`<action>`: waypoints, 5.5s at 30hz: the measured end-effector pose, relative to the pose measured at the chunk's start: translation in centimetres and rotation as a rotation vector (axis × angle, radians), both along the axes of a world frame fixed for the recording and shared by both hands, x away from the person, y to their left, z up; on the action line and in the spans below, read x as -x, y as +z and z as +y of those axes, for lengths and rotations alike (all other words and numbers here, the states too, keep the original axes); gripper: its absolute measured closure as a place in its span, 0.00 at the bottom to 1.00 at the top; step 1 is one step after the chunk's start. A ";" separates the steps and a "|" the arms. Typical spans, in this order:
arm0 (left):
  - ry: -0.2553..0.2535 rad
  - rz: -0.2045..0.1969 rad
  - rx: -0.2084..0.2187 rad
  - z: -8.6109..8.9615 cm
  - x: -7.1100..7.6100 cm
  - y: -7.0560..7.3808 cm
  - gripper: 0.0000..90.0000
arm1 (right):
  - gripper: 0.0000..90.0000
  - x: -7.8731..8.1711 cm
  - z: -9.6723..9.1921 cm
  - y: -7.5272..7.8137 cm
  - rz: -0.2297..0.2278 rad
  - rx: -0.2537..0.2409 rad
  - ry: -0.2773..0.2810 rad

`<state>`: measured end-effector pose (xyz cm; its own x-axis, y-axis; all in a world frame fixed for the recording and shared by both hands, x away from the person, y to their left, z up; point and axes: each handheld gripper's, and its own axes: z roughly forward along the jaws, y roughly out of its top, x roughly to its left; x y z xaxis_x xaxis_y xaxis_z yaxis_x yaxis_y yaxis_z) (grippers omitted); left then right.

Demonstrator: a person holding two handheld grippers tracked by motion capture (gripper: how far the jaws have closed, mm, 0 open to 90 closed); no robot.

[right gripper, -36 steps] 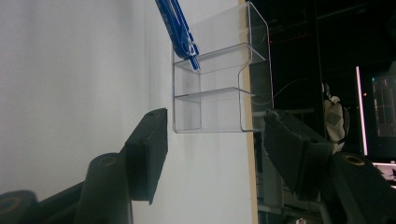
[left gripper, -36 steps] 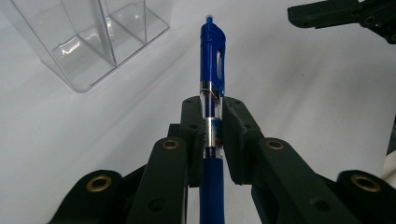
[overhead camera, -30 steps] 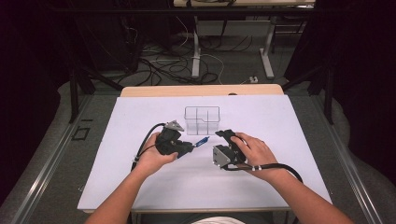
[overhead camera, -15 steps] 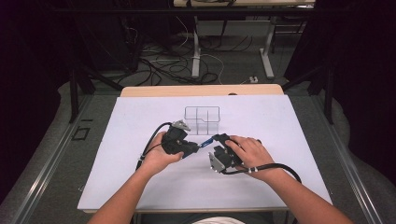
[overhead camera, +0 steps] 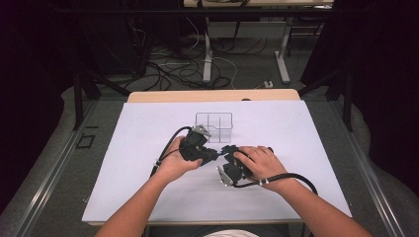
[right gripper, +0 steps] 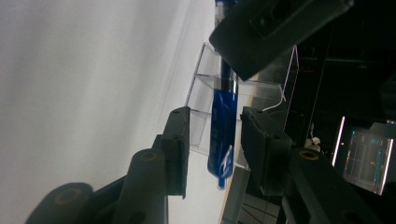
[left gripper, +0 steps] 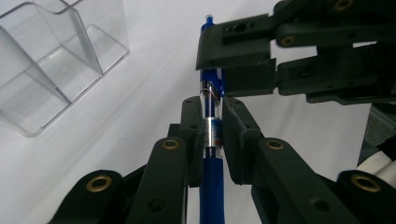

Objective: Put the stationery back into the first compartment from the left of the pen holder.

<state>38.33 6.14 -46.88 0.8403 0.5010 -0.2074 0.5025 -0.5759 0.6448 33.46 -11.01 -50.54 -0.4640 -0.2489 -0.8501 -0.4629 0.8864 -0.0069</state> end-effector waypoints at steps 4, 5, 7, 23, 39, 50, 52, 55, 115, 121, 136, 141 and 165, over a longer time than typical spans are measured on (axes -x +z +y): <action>-0.011 -0.001 -0.002 -0.3 0.0 0.1 0.89 | 0.79 0.1 0.0 0.1 -0.001 0.024 -0.004; -0.009 0.001 -0.001 -0.3 0.1 0.0 0.89 | 0.85 0.1 0.1 0.2 -0.002 0.038 -0.005; -0.013 0.002 -0.002 -0.4 0.1 -0.1 0.89 | 0.86 0.1 0.1 0.1 -0.022 0.028 0.001; 0.012 -0.043 0.053 0.1 0.0 -0.2 0.77 | 0.88 0.1 0.3 0.3 -0.024 0.028 -0.033; 0.156 -0.156 0.126 5.0 -0.1 -0.7 0.45 | 0.88 -0.5 0.3 0.6 0.027 -0.005 -0.038; 0.227 -0.254 0.108 7.3 0.0 -1.3 0.40 | 0.88 -1.2 0.1 1.3 0.093 -0.136 -0.052; 0.242 -0.239 0.107 7.7 0.0 -1.4 0.38 | 0.88 -1.3 0.0 1.5 0.132 -0.201 -0.071; 0.262 -0.235 0.120 8.2 -0.1 -1.5 0.36 | 0.88 -1.8 -0.2 2.0 0.151 -0.236 -0.081; 0.414 -0.215 0.151 10.8 -0.9 -2.9 0.00 | 0.89 -12.8 3.0 4.5 0.744 -1.074 -0.354; 0.412 -0.215 0.142 10.9 -1.0 -3.0 0.00 | 0.88 -13.2 3.9 4.2 0.746 -1.093 -0.366; 0.391 -0.215 0.122 10.6 -0.9 -3.3 0.00 | 0.88 -14.1 5.3 3.3 0.770 -1.123 -0.481; 0.389 -0.212 0.125 10.6 -1.0 -3.4 0.00 | 0.88 -14.1 5.4 3.1 0.779 -1.119 -0.527; 0.373 -0.213 0.110 10.5 -0.9 -3.5 0.00 | 0.70 -14.6 4.5 2.7 0.826 -1.185 -0.619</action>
<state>39.27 16.64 -50.38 0.6357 0.7628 -0.1185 0.5123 -0.3021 0.8039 48.08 -6.49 -47.88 -0.6545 0.7474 0.1145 0.4363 0.2497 0.8645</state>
